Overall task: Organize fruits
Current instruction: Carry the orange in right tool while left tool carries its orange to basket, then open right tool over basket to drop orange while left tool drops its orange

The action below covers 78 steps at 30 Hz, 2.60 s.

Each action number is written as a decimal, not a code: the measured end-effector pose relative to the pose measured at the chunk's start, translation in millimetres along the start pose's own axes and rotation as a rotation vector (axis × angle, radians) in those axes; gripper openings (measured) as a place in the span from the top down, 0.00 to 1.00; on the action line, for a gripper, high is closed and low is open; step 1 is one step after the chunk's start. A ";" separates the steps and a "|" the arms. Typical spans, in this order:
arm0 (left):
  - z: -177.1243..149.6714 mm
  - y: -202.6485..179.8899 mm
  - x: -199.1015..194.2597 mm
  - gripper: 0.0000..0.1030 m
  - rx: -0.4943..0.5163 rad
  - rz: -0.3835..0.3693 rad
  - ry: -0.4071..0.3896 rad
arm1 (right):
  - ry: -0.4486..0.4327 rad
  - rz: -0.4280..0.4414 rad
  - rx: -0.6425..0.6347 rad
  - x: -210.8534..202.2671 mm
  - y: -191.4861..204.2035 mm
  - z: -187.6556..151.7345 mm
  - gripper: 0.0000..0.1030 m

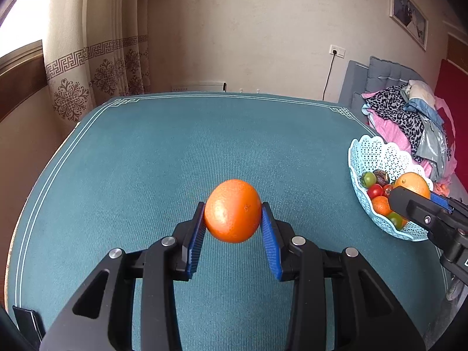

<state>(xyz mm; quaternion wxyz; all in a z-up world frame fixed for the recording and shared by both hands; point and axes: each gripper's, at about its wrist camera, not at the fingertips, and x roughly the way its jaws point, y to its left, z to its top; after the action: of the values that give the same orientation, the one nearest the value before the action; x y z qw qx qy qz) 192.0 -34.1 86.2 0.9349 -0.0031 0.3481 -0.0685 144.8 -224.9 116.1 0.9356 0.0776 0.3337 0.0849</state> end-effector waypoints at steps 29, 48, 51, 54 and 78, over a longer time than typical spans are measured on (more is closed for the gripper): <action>-8.4 -98.3 -14.3 0.63 0.185 -0.084 0.002 | -0.038 -0.106 0.171 -33.7 -103.0 -22.0 0.59; -2.9 -134.7 -11.0 0.63 0.233 -0.115 0.001 | -0.073 -0.169 0.235 -40.1 -156.0 -30.7 0.59; 0.2 -139.6 -9.0 0.63 0.238 -0.119 0.002 | -0.068 -0.173 0.233 -36.8 -160.1 -30.9 0.59; 4.1 -142.6 -8.0 0.63 0.238 -0.122 -0.002 | -0.074 -0.183 0.221 -35.7 -160.4 -28.7 0.59; 18.3 -166.7 5.2 0.63 0.271 -0.122 -0.003 | -0.079 -0.210 0.232 -24.1 -169.0 -27.1 0.58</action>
<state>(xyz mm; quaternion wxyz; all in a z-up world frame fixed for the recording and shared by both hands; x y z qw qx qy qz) 186.8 -200.7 105.6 0.9214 0.1021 0.3334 -0.1718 127.3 -392.2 76.0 0.9365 0.1530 0.3106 -0.0557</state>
